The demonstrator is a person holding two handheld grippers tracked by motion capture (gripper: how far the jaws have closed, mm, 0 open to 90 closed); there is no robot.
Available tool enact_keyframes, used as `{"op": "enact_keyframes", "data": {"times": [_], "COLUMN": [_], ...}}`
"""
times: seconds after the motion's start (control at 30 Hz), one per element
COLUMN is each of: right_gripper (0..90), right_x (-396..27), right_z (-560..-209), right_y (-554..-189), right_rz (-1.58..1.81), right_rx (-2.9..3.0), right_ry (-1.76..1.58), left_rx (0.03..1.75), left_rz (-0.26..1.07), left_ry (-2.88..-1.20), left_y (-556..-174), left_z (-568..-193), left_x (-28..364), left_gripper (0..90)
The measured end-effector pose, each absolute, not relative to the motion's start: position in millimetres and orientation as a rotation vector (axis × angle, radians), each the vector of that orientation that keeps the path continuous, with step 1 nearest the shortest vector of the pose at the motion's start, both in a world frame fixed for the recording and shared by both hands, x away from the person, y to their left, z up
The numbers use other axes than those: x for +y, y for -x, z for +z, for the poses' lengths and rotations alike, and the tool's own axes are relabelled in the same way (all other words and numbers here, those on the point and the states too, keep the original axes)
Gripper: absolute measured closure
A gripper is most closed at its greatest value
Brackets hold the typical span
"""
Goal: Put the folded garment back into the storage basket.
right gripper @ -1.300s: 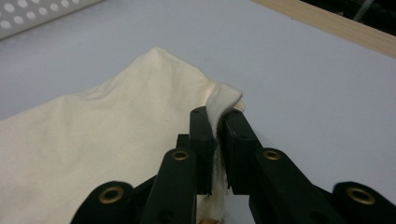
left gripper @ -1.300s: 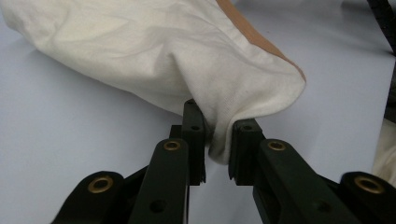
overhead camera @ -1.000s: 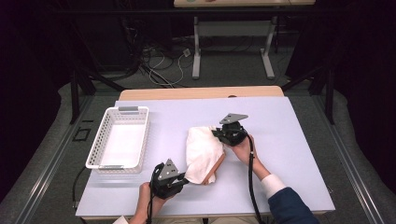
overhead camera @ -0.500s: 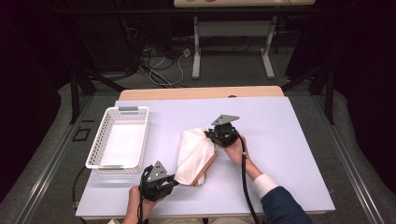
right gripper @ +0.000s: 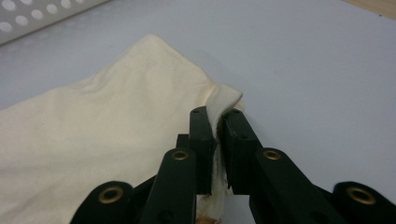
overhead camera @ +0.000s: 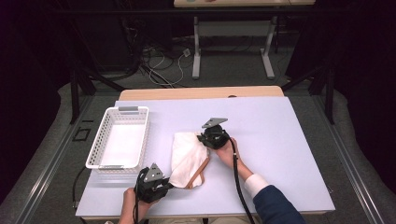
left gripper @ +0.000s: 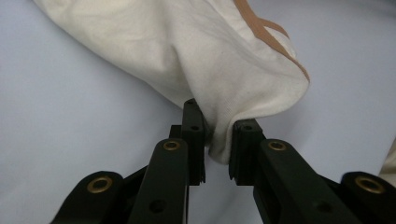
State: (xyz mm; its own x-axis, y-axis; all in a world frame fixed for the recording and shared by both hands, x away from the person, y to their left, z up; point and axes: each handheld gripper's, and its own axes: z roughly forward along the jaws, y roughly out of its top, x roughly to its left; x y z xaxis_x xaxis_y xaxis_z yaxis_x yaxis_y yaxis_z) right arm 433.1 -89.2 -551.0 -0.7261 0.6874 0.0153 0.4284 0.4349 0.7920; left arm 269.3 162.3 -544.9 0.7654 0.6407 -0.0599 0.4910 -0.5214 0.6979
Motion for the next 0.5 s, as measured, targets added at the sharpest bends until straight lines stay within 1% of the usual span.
{"op": "enact_keyframes", "data": {"times": [0.1, 0.23, 0.3, 0.33, 0.37, 0.4, 0.43, 0.5], "right_gripper": [82.2, 81.0, 76.6, 71.6, 64.2, 56.1, 50.0, 36.8], "right_x": [-88.9, -89.8, -89.9, -90.5, -91.4, -92.4, -95.8, -101.8], "right_z": [-552.8, -556.4, -558.7, -559.6, -559.9, -560.4, -560.1, -558.8], "right_y": [-433.1, -434.6, -436.0, -436.7, -437.3, -437.6, -437.9, -438.5], "right_rz": [1.164, 1.157, 1.145, 1.153, 1.153, 1.156, 1.165, 1.179], "right_rx": [2.392, 2.418, 2.426, 2.429, 2.439, 2.439, 2.448, 2.45], "right_ry": [-0.99, -1.019, -1.037, -1.036, -1.041, -1.066, -1.086, -1.089], "left_rx": [0.856, 0.861, 0.861, 0.862, 0.865, 0.867, 0.876, 0.88], "left_rz": [0.209, 0.199, 0.191, 0.18, 0.172, 0.16, 0.163, 0.155], "left_ry": [-2.262, -2.272, -2.28, -2.287, -2.303, -2.303, -2.31, -2.312], "left_y": [-271.0, -271.3, -271.8, -272.1, -272.3, -271.7, -271.2, -269.5], "left_z": [-548.6, -550.1, -550.7, -551.0, -551.4, -551.0, -550.4, -549.2], "left_x": [163.5, 162.0, 162.1, 161.9, 161.5, 161.6, 161.1, 161.5], "left_gripper": [79.2, 78.4, 75.8, 73.1, 69.4, 63.1, 54.2, 40.5]}}
